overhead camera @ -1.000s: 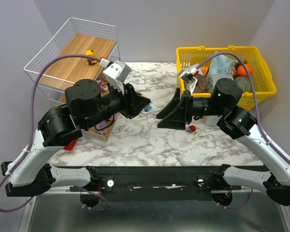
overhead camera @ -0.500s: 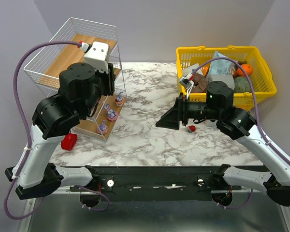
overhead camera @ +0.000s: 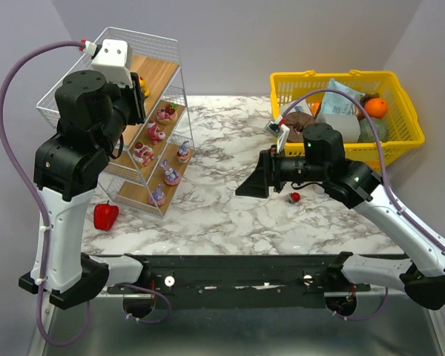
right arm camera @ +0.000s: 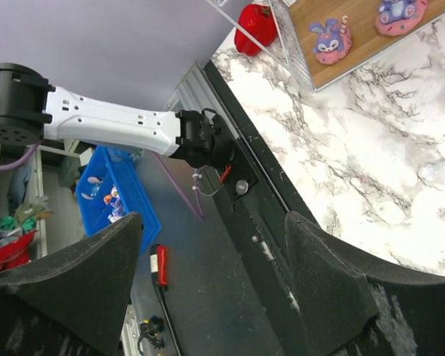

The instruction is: Place and organize the plastic toys onto the shelf

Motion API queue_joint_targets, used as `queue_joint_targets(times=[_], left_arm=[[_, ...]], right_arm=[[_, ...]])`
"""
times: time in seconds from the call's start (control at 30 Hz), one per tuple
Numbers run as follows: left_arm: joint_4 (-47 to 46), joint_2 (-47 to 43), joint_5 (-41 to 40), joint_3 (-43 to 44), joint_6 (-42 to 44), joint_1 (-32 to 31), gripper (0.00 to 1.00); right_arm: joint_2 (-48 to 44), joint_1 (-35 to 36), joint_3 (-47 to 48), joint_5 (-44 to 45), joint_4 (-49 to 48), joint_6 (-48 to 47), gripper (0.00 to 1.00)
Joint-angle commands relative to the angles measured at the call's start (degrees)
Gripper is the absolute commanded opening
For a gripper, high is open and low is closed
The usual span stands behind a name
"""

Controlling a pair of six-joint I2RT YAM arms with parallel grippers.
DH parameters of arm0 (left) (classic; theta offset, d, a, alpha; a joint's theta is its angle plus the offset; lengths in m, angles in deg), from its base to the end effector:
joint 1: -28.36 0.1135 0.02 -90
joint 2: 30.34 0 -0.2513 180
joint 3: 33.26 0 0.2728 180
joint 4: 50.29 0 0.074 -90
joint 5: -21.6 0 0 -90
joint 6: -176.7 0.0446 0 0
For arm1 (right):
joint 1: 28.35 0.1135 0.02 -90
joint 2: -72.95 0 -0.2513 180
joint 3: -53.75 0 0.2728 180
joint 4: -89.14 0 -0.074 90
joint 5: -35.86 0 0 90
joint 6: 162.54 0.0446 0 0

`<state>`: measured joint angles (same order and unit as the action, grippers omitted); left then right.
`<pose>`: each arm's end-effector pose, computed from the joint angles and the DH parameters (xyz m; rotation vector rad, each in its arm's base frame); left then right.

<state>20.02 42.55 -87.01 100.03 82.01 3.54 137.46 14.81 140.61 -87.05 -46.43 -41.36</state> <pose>0.1833 -0.0691 0.5709 0.0674 1.7343 -0.0956 0.1785 0.2006 0.4022 -0.6429 2.0717 1.3664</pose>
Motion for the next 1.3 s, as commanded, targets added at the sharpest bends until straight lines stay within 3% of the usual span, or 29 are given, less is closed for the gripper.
queue_joint_targets(times=[0.0,0.23,0.83,0.97,1.27], left_arm=[[1.19,0.42,11.66,0.45,1.52,6.16,0.0],[6.72,2.09,11.94,3.52,3.89,10.58,0.0],[7.61,0.33,9.55,-0.34,9.43,11.02,0.0],[7.7,-0.2,9.12,-0.69,9.35,11.02,0.08],[8.4,0.59,10.61,1.15,9.35,11.02,0.11]], right_arm=[[1.05,0.0,2.14,0.74,1.67,-1.65,0.84],[2.55,0.0,2.23,0.39,1.67,-1.91,0.84],[6.77,0.0,2.84,-1.99,1.67,-1.74,0.83],[7.12,0.0,2.93,-2.16,1.67,-1.74,0.83],[7.82,0.0,3.28,-2.43,1.59,-1.65,0.83]])
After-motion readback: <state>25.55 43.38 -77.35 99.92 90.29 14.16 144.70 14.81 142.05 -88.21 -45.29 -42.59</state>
